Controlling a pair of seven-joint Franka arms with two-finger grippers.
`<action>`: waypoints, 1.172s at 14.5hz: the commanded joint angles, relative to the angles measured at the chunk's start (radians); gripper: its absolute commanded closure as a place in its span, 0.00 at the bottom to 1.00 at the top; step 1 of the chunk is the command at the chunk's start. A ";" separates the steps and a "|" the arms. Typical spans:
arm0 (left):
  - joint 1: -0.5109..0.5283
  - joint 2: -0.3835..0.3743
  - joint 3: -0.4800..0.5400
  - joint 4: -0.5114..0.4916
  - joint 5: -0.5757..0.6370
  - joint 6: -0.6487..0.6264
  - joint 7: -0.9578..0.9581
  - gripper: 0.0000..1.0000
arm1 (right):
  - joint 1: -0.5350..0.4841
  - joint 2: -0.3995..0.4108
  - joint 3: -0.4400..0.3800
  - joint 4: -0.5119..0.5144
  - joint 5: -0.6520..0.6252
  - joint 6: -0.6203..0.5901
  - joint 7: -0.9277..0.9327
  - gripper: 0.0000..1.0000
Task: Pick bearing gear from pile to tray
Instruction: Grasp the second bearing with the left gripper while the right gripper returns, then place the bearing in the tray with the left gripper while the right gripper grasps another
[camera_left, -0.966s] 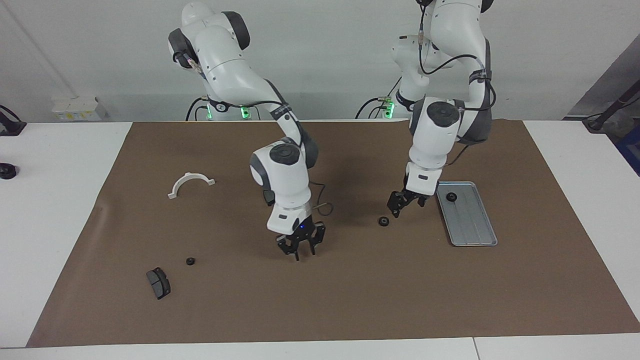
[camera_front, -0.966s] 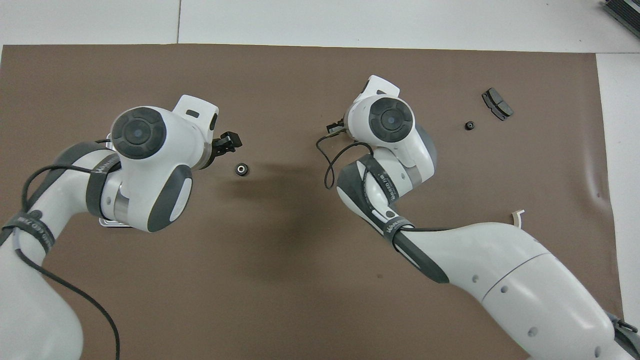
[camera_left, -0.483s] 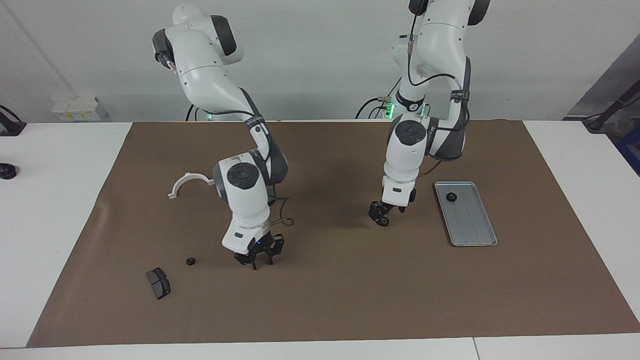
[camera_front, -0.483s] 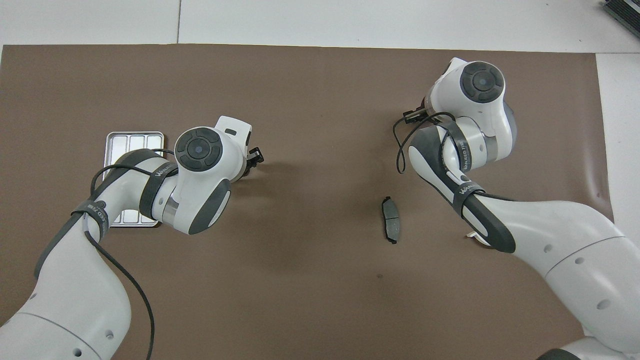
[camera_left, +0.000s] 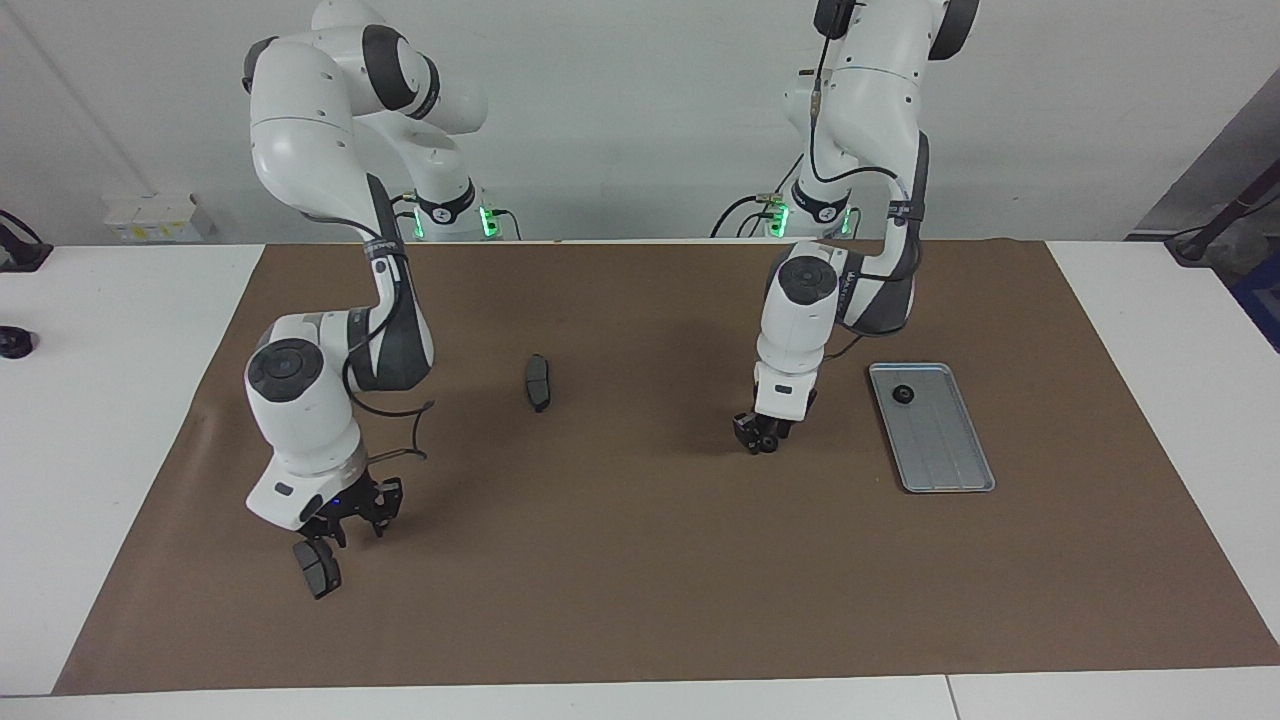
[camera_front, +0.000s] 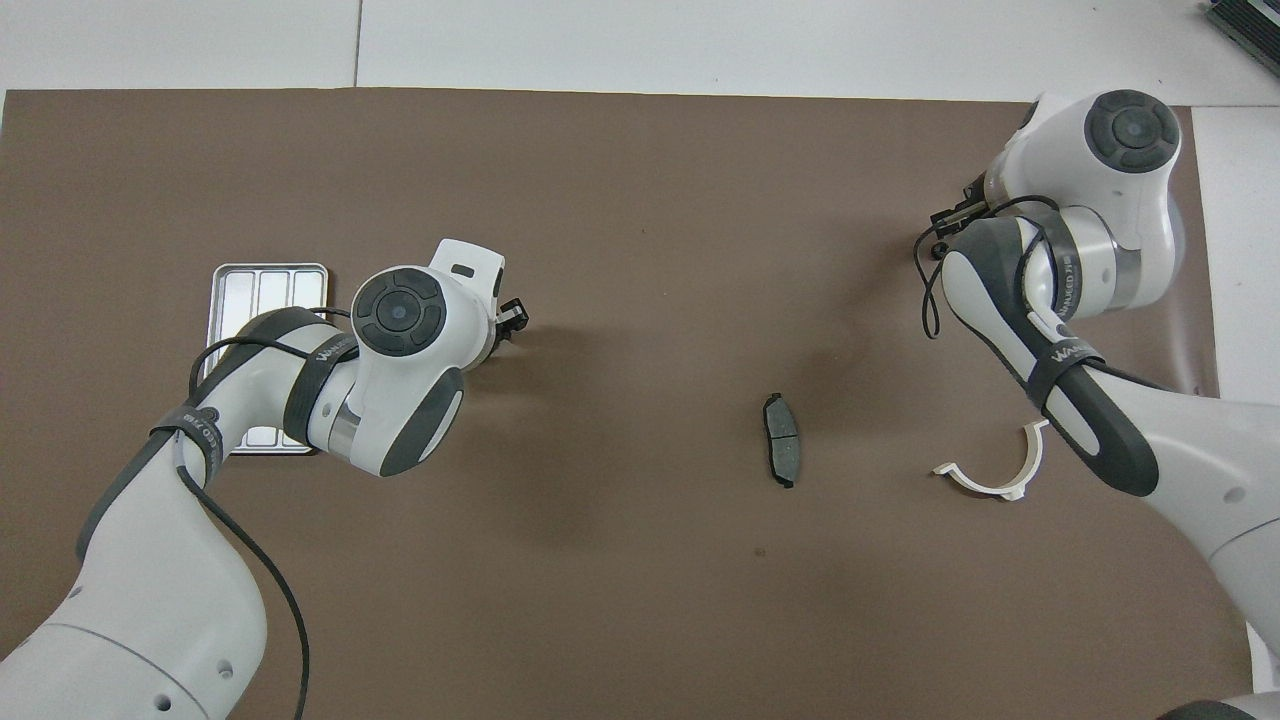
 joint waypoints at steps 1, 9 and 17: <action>-0.018 -0.005 0.014 -0.015 0.027 0.021 -0.015 1.00 | -0.019 -0.022 0.016 -0.017 -0.021 -0.005 -0.003 0.52; 0.117 -0.163 0.011 0.068 0.026 -0.262 0.168 1.00 | -0.041 -0.042 0.019 -0.149 0.015 0.153 0.063 0.52; 0.482 -0.292 0.016 -0.105 -0.103 -0.269 0.823 1.00 | -0.010 -0.045 0.022 -0.145 0.021 0.158 0.130 0.52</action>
